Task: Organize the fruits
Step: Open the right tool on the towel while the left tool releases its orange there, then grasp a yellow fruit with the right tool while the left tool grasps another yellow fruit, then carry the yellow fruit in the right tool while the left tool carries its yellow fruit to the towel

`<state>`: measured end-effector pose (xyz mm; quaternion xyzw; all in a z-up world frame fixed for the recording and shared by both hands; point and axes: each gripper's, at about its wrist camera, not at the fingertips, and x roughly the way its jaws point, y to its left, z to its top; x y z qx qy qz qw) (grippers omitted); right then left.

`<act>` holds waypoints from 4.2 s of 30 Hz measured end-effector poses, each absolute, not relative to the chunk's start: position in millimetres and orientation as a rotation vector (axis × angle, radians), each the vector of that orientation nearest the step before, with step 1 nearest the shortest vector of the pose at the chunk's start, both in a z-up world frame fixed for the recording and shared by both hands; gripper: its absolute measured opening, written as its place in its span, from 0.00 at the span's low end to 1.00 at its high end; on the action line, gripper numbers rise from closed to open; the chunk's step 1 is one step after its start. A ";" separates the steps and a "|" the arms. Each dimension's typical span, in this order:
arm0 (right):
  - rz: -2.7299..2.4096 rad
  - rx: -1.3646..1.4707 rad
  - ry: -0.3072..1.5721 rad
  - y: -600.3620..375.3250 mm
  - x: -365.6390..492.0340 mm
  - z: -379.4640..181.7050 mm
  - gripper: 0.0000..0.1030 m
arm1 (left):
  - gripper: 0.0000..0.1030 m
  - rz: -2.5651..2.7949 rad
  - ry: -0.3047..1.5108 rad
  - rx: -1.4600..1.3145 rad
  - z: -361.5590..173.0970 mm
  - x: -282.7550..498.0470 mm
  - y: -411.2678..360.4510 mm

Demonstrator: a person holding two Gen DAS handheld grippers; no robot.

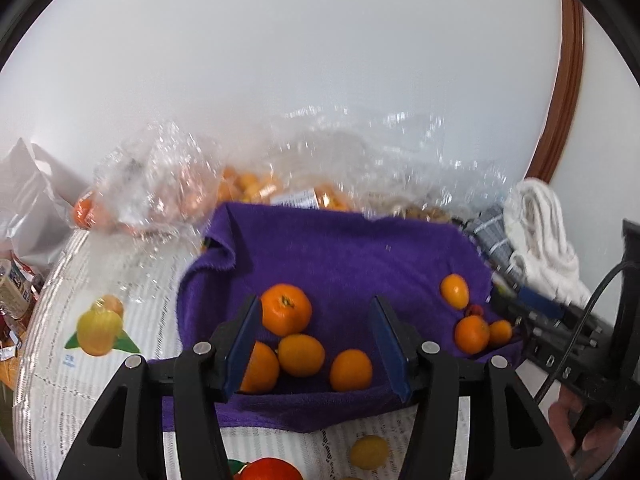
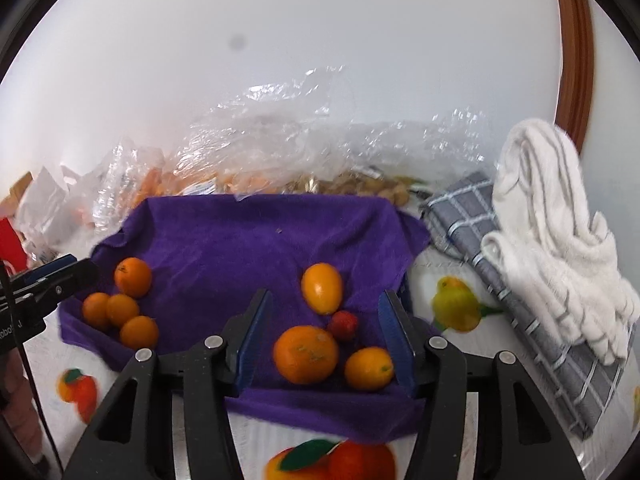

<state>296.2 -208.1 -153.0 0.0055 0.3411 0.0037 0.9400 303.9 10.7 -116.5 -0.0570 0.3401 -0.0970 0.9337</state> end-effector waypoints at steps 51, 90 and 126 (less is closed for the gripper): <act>0.146 -0.064 0.843 -111.1 219.7 -178.1 0.27 | 0.59 -0.064 0.872 -0.207 -184.3 207.1 129.1; 0.020 -0.137 0.857 -174.8 173.8 -205.5 0.26 | 0.61 -0.121 0.874 -0.182 -175.0 203.8 111.1; 0.014 -0.048 0.743 -212.6 120.4 -146.1 0.27 | 0.23 -0.209 0.873 -0.092 -116.4 196.5 30.6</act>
